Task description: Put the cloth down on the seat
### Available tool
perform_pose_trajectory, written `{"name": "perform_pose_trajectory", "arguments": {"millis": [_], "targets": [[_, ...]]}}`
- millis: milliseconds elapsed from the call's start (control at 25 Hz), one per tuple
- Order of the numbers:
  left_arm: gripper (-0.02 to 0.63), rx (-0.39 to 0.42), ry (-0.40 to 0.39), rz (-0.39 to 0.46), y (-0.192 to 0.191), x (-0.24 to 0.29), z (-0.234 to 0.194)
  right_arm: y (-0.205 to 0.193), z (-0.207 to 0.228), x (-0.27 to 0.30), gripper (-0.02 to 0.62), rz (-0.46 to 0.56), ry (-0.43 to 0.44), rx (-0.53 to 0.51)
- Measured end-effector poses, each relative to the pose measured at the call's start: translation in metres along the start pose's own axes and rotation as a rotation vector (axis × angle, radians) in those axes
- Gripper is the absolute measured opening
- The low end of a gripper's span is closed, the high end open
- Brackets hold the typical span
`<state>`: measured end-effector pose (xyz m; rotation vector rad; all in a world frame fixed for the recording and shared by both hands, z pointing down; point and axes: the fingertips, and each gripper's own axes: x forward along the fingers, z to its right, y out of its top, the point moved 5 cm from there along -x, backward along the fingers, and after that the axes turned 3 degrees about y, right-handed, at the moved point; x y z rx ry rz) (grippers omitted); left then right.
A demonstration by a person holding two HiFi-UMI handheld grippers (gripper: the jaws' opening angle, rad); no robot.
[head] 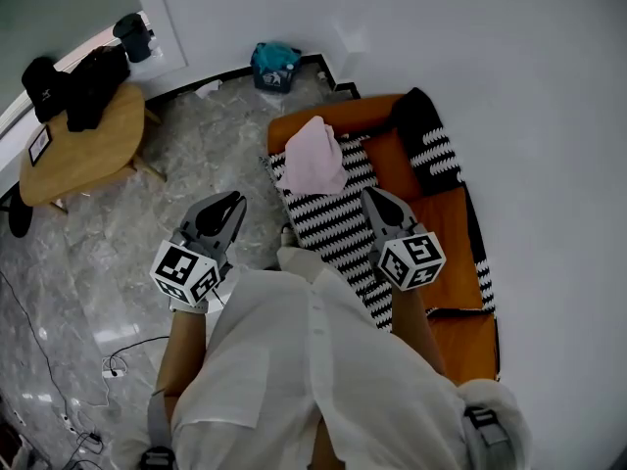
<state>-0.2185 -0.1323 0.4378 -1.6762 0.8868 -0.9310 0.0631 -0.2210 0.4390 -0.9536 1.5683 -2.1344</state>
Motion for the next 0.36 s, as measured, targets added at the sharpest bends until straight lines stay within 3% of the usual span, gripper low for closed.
{"name": "perform_pose_trajectory", "arguments": {"millis": [360], "targets": [[0.055, -0.007, 0.043, 0.022, 0.001, -0.032, -0.014, 0.002, -0.022, 0.002, 0.006, 0.011, -0.003, -0.009]]}}
